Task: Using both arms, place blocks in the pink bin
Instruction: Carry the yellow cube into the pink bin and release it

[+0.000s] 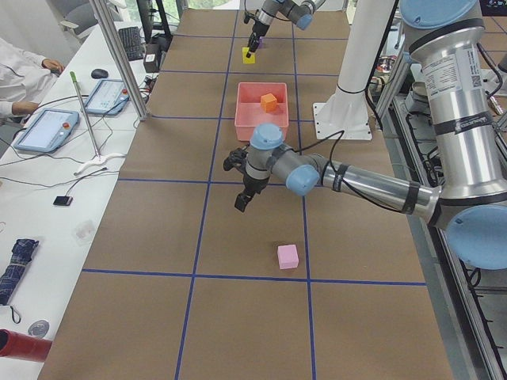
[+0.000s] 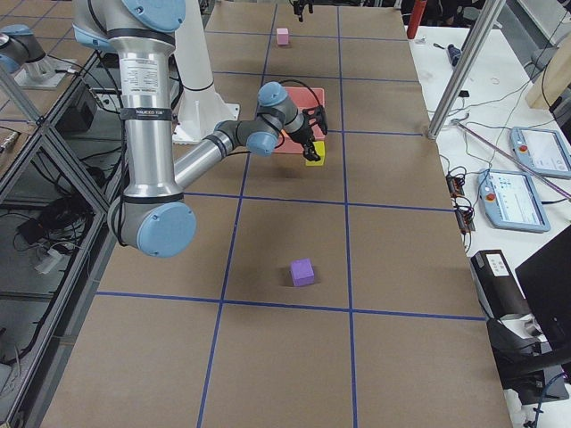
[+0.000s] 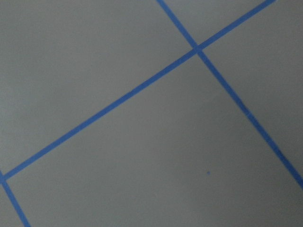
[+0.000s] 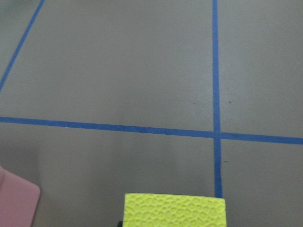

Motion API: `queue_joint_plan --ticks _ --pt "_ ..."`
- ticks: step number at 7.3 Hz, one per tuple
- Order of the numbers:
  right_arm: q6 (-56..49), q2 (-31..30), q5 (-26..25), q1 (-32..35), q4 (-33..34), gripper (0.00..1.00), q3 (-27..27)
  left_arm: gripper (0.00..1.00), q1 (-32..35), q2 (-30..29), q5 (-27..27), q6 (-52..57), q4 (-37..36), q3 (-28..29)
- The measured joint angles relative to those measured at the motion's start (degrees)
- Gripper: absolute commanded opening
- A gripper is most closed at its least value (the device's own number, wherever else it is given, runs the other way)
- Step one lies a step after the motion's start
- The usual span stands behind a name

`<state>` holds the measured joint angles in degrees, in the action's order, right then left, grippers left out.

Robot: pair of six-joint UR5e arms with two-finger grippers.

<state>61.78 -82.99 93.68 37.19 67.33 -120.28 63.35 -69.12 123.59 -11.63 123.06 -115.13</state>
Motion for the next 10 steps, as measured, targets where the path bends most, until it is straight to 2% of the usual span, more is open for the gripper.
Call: queue_joint_plan --ticks 2,3,4,5,7,10 --pt "0.1 13.0 -0.6 -2.5 15.0 0.0 -1.2 1.0 0.1 6.4 1.3 -5.4 18.2 8.8" --pt "0.3 18.0 -2.3 -4.9 19.0 0.0 -0.4 1.0 0.4 8.1 2.7 -9.8 23.0 11.5" --pt "1.5 22.2 -4.8 -8.1 20.8 0.32 1.6 1.0 1.2 9.4 3.4 -16.4 25.4 12.4" --pt "4.2 26.0 -7.7 -11.3 21.6 0.98 4.5 1.0 1.5 10.0 3.5 -20.8 26.6 13.0" --pt "10.1 32.1 -14.7 -17.3 23.5 0.99 9.7 1.0 1.7 10.4 3.6 -27.2 28.1 13.9" --pt "12.5 37.1 -17.5 -19.8 29.1 1.0 10.7 1.0 1.5 10.8 3.6 -36.7 30.2 14.0"
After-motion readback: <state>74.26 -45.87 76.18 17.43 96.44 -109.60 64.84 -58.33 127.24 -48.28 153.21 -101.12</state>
